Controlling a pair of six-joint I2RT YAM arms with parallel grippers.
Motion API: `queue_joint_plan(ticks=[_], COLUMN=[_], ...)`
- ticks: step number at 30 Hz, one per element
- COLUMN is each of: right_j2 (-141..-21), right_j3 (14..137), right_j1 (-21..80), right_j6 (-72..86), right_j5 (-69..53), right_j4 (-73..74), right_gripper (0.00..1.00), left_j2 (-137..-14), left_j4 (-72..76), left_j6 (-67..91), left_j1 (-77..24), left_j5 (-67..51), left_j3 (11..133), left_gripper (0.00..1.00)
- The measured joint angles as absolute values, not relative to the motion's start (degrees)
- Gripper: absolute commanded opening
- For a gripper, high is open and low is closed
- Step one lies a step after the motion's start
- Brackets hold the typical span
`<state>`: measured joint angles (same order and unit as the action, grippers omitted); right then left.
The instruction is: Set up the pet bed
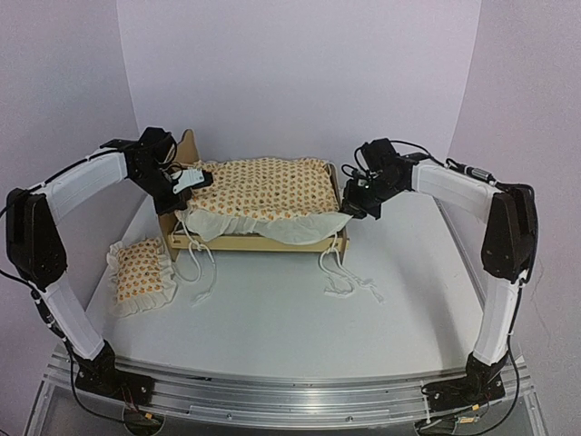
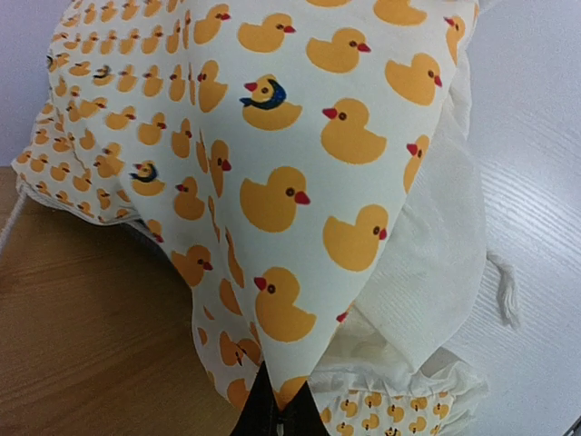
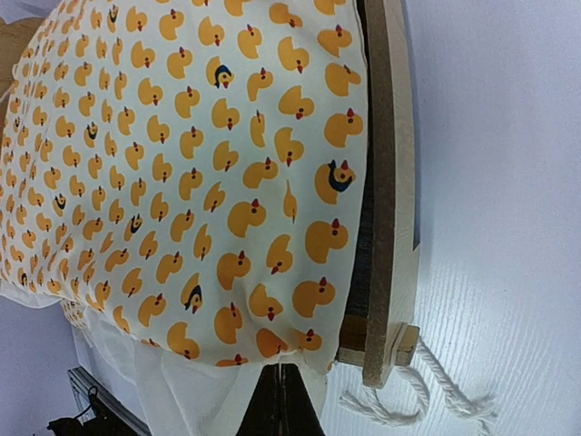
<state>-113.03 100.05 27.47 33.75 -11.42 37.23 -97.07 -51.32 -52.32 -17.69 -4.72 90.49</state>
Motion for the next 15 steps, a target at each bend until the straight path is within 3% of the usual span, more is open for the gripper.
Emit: queue_joint_plan(ticks=[5,9,15], right_j2=[-113.12,-113.14,-113.13], right_j3=[95.07,93.79,93.51], right_j1=[28.08,28.28,28.44], right_j6=[34.46,34.53,33.97], right_j5=[-12.17,-11.21,-9.21], right_j4=[35.54,34.66,33.83], right_gripper=[0.0,0.03,0.38], left_j2=[-94.52,-95.95,-96.57], left_j4=[-44.82,-41.04,-39.44], left_j6=[-55.37,-56.2,-56.7], left_j1=[-17.53,-16.89,-16.27], left_j5=[-0.14,3.54,4.55], left_j3=[77.67,76.44,77.05], left_gripper=[0.0,0.03,0.56])
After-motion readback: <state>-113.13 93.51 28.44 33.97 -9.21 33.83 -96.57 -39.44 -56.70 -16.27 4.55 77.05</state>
